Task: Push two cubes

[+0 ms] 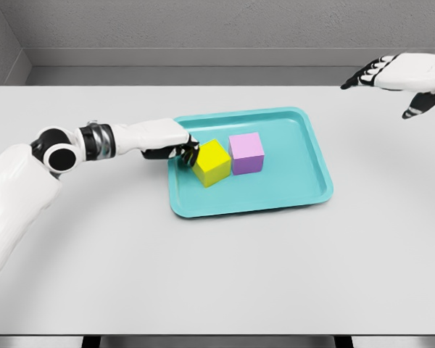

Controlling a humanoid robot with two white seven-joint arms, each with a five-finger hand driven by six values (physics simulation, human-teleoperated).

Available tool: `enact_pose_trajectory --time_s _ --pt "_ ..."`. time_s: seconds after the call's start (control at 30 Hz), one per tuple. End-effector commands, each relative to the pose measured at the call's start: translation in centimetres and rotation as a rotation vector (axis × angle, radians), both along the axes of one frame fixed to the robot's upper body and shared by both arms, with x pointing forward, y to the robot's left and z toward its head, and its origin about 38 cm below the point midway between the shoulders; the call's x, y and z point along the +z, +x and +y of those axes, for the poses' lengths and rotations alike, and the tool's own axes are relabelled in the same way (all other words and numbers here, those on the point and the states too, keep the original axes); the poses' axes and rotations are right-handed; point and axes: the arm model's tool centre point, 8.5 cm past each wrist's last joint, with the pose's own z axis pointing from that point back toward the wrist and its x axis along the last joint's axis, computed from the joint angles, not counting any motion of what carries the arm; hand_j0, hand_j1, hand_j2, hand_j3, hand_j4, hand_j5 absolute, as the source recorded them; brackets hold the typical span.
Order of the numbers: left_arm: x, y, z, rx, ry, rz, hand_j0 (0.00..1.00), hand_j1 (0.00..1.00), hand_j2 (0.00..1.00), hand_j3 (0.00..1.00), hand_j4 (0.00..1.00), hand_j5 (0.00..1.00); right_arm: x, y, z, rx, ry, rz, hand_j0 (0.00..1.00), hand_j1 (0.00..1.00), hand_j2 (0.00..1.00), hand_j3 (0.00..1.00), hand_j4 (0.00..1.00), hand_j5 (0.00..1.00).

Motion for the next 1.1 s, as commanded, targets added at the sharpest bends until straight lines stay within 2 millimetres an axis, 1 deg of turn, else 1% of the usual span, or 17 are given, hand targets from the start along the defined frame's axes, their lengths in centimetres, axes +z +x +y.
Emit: enact_pose_trajectory --time_s 0.0,0.2,0.23,0.4,0.5,0.67,0.7,0.73,0.77,0.8,0.83,0.87,0.9,0.93,1.0,1.07 --pt "-0.1 0.0 -0.5 -0.006 0.000 0.000 0.31 0.31 0.31 0.31 0.31 0.31 -0.3 0.0 0.5 0.010 0.001 0.008 1.00 1.00 1.00 1.00 1.00 1.00" --pt "0.7 0.4 -1.0 -0.013 0.000 -0.019 0.30 0.30 0.30 0.30 0.30 0.30 -0.3 0.0 0.5 0.010 0.002 0.008 1.00 1.00 1.00 1.00 1.00 1.00" --pt "0.5 0.6 -1.2 -0.008 -0.004 -0.010 0.30 0.30 0.30 0.30 0.30 0.30 -0.3 0.0 0.5 0.010 0.000 0.007 1.00 1.00 1.00 1.00 1.00 1.00" --pt "0.8 1.0 -1.4 -0.007 0.003 -0.019 0.30 0.30 0.30 0.30 0.30 0.30 -0.7 0.0 0.6 0.014 -0.005 0.016 1.00 1.00 1.00 1.00 1.00 1.00" --pt "1.4 1.1 -0.7 0.003 0.002 -0.030 0.30 0.30 0.30 0.30 0.30 0.30 -0.6 0.0 0.6 0.013 -0.005 0.016 1.00 1.00 1.00 1.00 1.00 1.00" --pt "1.9 1.2 -0.2 0.012 -0.005 -0.038 0.30 0.30 0.30 0.30 0.30 0.30 -0.6 0.0 0.6 0.013 -0.005 0.016 1.00 1.00 1.00 1.00 1.00 1.00" --pt "2.8 1.4 1.4 0.040 -0.044 -0.038 0.31 0.31 0.31 0.31 0.31 0.31 -0.7 0.0 0.6 0.013 -0.006 0.017 1.00 1.00 1.00 1.00 1.00 1.00" --pt "4.2 0.9 2.1 0.027 -0.102 -0.047 0.32 0.32 0.32 0.32 0.32 0.32 -0.6 0.0 0.6 0.013 -0.005 0.016 1.00 1.00 1.00 1.00 1.00 1.00" --pt "6.6 -0.7 2.3 -0.028 -0.113 -0.105 0.32 0.32 0.32 0.32 0.32 0.32 -0.6 0.0 0.6 0.013 -0.005 0.015 1.00 1.00 1.00 1.00 1.00 1.00" --pt "7.6 -2.7 3.0 -0.069 -0.115 -0.129 0.32 0.32 0.32 0.32 0.32 0.32 -0.6 0.0 0.6 0.013 -0.005 0.016 1.00 1.00 1.00 1.00 1.00 1.00" --pt "8.0 -5.8 2.3 -0.151 -0.115 -0.152 0.32 0.32 0.32 0.32 0.32 0.32 -0.6 0.0 0.6 0.013 -0.005 0.015 1.00 1.00 1.00 1.00 1.00 1.00" --pt "8.6 -6.9 1.1 -0.200 -0.119 -0.173 0.33 0.33 0.33 0.33 0.33 0.33 -0.7 0.0 0.6 0.013 -0.006 0.017 1.00 1.00 1.00 1.00 1.00 1.00" --pt "7.8 -7.1 0.3 -0.221 -0.100 -0.155 0.33 0.33 0.33 0.33 0.33 0.33 -0.6 0.0 0.6 0.013 -0.005 0.016 1.00 1.00 1.00 1.00 1.00 1.00" --pt "8.0 -7.1 0.0 -0.233 -0.093 -0.158 0.33 0.33 0.33 0.33 0.33 0.33 -0.6 0.0 0.6 0.013 -0.005 0.015 1.00 1.00 1.00 1.00 1.00 1.00" --pt "6.6 -7.2 -1.0 -0.252 -0.085 -0.124 0.33 0.33 0.33 0.33 0.33 0.33 -0.6 0.0 0.6 0.013 -0.005 0.015 1.00 1.00 1.00 1.00 1.00 1.00" --pt "3.3 -5.2 -2.8 -0.207 -0.078 -0.062 0.33 0.33 0.33 0.33 0.33 0.33 -0.5 0.0 0.4 0.010 -0.007 0.014 1.00 1.00 1.00 1.00 1.00 1.00"
